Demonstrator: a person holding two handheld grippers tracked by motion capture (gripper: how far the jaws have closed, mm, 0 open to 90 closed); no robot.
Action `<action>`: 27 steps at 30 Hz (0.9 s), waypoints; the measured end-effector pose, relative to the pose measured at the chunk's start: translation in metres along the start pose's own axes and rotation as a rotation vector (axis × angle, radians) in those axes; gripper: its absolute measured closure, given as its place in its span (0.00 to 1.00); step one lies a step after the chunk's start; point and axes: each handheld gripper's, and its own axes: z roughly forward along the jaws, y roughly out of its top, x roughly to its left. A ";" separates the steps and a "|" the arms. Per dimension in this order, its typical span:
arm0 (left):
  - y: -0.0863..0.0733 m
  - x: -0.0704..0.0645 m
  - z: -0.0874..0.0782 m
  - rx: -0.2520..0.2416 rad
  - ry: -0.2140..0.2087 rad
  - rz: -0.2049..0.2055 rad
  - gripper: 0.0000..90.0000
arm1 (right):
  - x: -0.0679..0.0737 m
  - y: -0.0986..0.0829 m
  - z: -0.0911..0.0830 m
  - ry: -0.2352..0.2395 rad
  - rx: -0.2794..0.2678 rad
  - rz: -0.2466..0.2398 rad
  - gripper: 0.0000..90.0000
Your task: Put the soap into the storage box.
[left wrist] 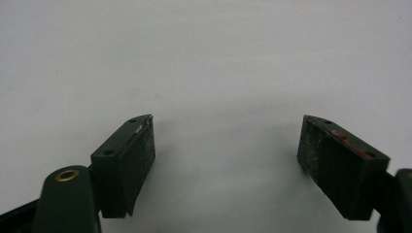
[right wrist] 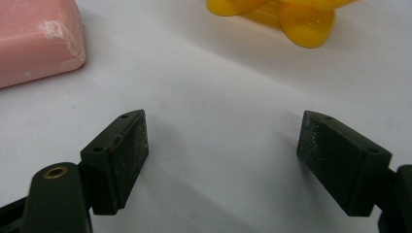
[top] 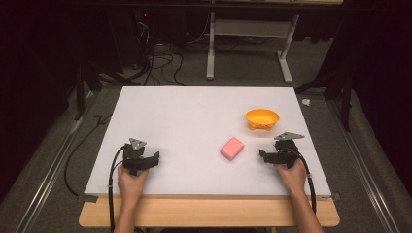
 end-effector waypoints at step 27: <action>0.000 0.000 0.000 0.000 0.001 0.001 0.24 | 0.000 0.001 0.000 0.002 0.008 0.002 0.21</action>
